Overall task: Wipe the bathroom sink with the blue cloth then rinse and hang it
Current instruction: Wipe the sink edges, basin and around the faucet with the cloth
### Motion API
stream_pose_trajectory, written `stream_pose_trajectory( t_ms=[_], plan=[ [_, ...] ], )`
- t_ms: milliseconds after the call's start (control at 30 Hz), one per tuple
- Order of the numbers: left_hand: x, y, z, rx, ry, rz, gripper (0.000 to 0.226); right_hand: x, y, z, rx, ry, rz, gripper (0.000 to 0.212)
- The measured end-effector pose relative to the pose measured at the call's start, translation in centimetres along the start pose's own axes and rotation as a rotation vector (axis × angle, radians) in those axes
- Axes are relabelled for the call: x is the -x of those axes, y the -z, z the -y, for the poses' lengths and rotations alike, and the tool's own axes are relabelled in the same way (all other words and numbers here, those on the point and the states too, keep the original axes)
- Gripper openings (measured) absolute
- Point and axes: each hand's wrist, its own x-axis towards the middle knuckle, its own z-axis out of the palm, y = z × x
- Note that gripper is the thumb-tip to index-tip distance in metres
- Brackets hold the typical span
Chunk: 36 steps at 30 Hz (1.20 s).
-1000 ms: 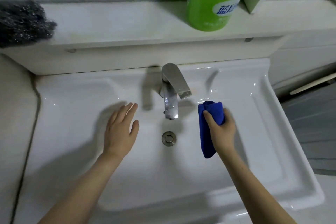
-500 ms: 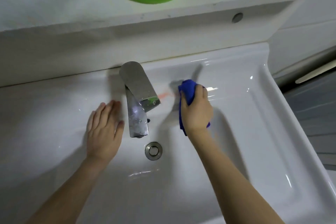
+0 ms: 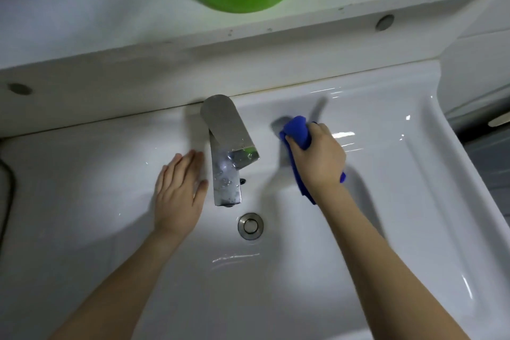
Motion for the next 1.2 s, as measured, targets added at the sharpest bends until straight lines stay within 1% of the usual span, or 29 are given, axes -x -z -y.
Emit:
stream_pose_trajectory(
  t_ms=[33,133,200,267,333,433,500,567,633,700,767,800,833,900,933,967,1033,1067,1100,1200],
  plan=[
    [0.0,0.0,-0.1,0.004,0.003,0.003,0.062,0.1,-0.8,1.2,-0.031,0.006,0.013,0.03],
    [0.1,0.0,0.3,0.012,-0.003,0.018,0.061,1.6,-3.1,4.7,-0.102,0.155,0.156,0.024],
    [0.1,0.3,0.6,0.015,-0.011,0.037,0.061,2.8,-2.8,4.7,-0.118,0.209,0.186,0.022],
    [-0.1,0.5,0.7,0.006,-0.018,0.038,0.061,3.7,-1.6,2.9,-0.079,0.236,0.165,0.027],
    [-0.1,0.4,0.7,0.001,-0.022,0.034,0.06,3.8,-0.4,0.8,-0.022,0.205,0.122,0.029],
    [0.0,0.0,0.7,-0.01,-0.012,0.019,0.059,1.8,-0.4,0.5,-0.018,0.009,-0.001,0.025],
    [0.0,-0.1,0.6,-0.008,-0.009,0.015,0.058,0.6,-1.8,2.5,-0.042,-0.07,-0.024,0.026],
    [0.0,-0.1,0.7,-0.01,-0.016,0.012,0.058,1.4,-3.3,4.6,-0.1,-0.022,0.027,0.028],
    [0.0,0.0,0.9,-0.02,-0.029,0.019,0.058,3.6,-3.8,5.0,-0.12,0.087,0.084,0.029],
    [-0.1,-0.1,1.2,-0.023,-0.041,0.021,0.058,5.4,-3.2,3.3,-0.109,0.154,0.092,0.03],
    [-0.1,-0.2,1.3,-0.025,-0.048,0.013,0.058,6.0,-2.0,0.5,-0.08,0.166,0.046,0.032],
    [-0.1,-0.3,1.3,-0.027,-0.048,0.007,0.058,6.1,-1.2,-0.9,-0.091,0.12,-0.012,0.03],
    [-0.1,-0.5,1.2,-0.03,-0.045,0.0,0.058,6.3,-0.3,-2.2,-0.136,0.024,-0.093,0.027],
    [-0.1,-0.6,1.1,-0.027,-0.033,-0.013,0.058,6.3,1.5,-4.6,-0.309,-0.245,-0.313,0.023],
    [-0.1,-0.7,1.0,-0.025,-0.03,-0.017,0.058,6.1,2.1,-5.5,-0.358,-0.351,-0.397,0.023],
    [0.0,-0.7,1.0,-0.025,-0.028,-0.019,0.059,5.9,2.5,-6.0,-0.327,-0.408,-0.45,0.025],
    [0.0,-0.8,1.0,-0.026,-0.027,-0.014,0.06,5.2,1.4,-6.2,-0.146,-0.436,-0.473,0.033],
    [0.0,-0.9,1.0,-0.027,-0.028,-0.016,0.06,4.7,0.2,-5.6,-0.106,-0.457,-0.469,0.034],
    [0.0,-1.0,1.1,-0.028,-0.03,-0.02,0.061,4.2,-1.0,-4.6,-0.132,-0.491,-0.466,0.034],
    [-0.1,-1.3,1.2,-0.022,-0.034,-0.029,0.059,3.4,-3.9,-1.9,-0.367,-0.626,-0.537,0.031]
  ],
)
